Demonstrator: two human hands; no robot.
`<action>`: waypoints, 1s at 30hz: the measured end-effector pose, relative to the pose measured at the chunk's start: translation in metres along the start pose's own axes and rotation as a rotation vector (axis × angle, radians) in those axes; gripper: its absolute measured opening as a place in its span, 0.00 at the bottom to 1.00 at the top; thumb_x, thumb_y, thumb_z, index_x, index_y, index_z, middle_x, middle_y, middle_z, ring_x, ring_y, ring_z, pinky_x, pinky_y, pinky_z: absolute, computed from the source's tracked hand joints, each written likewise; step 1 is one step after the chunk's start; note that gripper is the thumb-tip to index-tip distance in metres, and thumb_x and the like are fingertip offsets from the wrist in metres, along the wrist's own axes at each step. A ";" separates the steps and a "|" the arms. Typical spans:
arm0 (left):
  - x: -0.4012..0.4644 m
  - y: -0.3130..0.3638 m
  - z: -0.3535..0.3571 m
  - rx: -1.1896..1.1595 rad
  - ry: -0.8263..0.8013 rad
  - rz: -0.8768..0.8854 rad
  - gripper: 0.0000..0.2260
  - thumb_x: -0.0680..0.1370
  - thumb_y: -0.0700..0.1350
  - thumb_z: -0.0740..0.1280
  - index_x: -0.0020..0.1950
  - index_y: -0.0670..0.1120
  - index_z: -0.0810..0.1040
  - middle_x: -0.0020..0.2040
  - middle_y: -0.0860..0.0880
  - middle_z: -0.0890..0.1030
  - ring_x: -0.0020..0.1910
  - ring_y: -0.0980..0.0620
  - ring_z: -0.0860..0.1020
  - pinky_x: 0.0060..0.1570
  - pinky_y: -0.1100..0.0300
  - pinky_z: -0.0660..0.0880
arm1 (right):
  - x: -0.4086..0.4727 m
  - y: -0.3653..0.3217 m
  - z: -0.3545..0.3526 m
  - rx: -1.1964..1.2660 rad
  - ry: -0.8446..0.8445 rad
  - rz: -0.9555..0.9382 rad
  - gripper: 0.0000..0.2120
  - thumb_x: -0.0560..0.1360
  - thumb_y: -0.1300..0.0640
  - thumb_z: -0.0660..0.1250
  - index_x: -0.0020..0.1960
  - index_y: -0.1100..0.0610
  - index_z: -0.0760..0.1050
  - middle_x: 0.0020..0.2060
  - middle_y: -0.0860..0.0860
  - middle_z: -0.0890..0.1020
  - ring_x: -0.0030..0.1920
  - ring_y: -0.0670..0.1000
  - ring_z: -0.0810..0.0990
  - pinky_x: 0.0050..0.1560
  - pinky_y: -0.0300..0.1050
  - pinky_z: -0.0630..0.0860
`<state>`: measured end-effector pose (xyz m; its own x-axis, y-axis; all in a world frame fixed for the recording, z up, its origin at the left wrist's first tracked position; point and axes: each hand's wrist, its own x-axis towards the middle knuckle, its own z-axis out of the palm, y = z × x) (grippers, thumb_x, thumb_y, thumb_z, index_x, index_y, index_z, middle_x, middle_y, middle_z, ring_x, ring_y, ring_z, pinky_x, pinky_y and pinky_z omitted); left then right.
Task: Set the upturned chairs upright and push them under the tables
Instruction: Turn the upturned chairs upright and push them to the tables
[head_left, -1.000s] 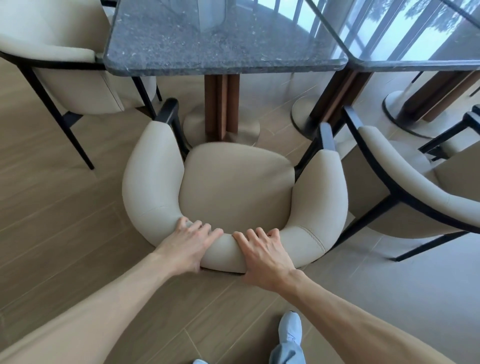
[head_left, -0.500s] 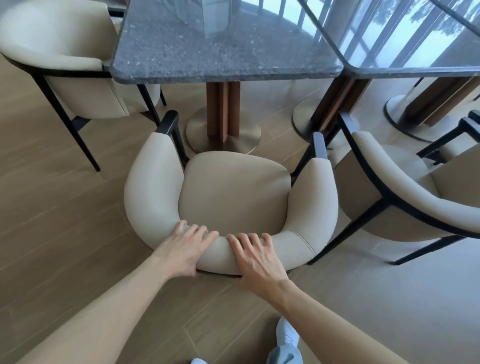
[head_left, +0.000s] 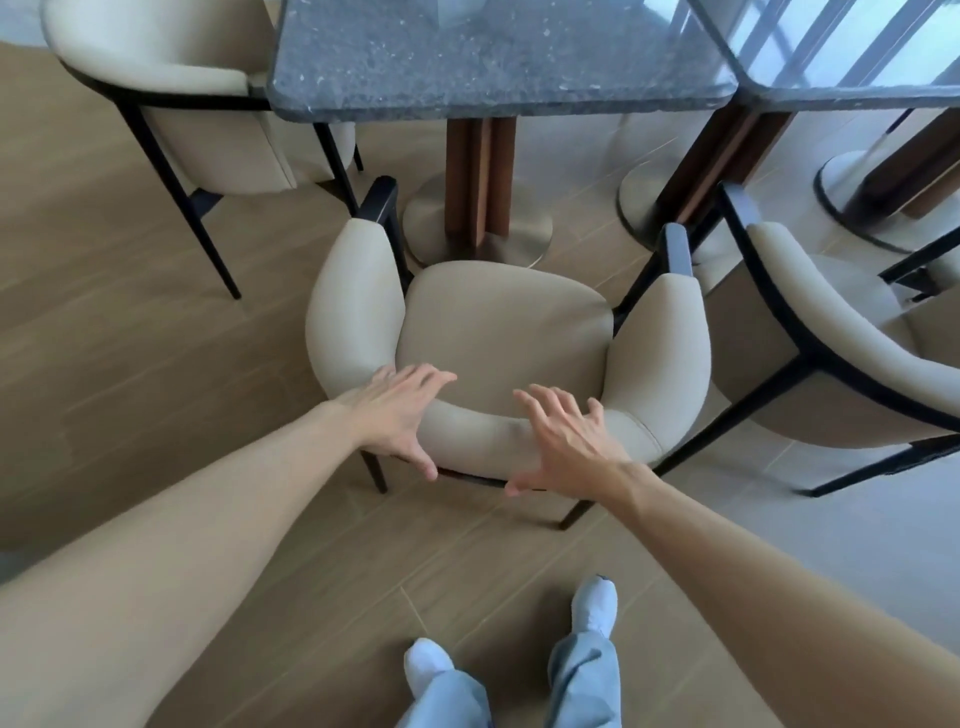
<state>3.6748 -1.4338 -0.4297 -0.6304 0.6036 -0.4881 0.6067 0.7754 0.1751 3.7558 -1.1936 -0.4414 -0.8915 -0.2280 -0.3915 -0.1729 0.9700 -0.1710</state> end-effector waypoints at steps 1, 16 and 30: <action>-0.003 0.000 0.000 0.024 -0.025 -0.001 0.59 0.60 0.70 0.77 0.80 0.47 0.52 0.76 0.48 0.63 0.75 0.47 0.63 0.74 0.47 0.58 | -0.001 0.000 -0.004 -0.021 -0.013 0.003 0.60 0.61 0.29 0.74 0.80 0.55 0.49 0.77 0.53 0.58 0.77 0.57 0.56 0.70 0.71 0.59; -0.009 -0.001 -0.029 -0.464 0.275 -0.225 0.33 0.74 0.69 0.66 0.73 0.53 0.67 0.73 0.53 0.71 0.72 0.53 0.69 0.69 0.54 0.67 | -0.023 0.039 -0.054 0.246 0.236 0.113 0.32 0.79 0.36 0.59 0.76 0.54 0.63 0.73 0.50 0.70 0.72 0.53 0.69 0.70 0.50 0.65; -0.022 0.031 0.015 -0.085 0.055 -0.120 0.43 0.69 0.62 0.74 0.78 0.50 0.58 0.78 0.51 0.62 0.78 0.53 0.58 0.77 0.54 0.52 | -0.021 0.003 0.008 -0.074 -0.092 0.004 0.51 0.66 0.39 0.74 0.78 0.53 0.50 0.73 0.53 0.60 0.75 0.60 0.58 0.71 0.71 0.53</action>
<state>3.7147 -1.4253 -0.4262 -0.7230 0.5126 -0.4632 0.4836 0.8543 0.1906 3.7773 -1.1871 -0.4414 -0.8507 -0.2278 -0.4737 -0.2029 0.9737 -0.1039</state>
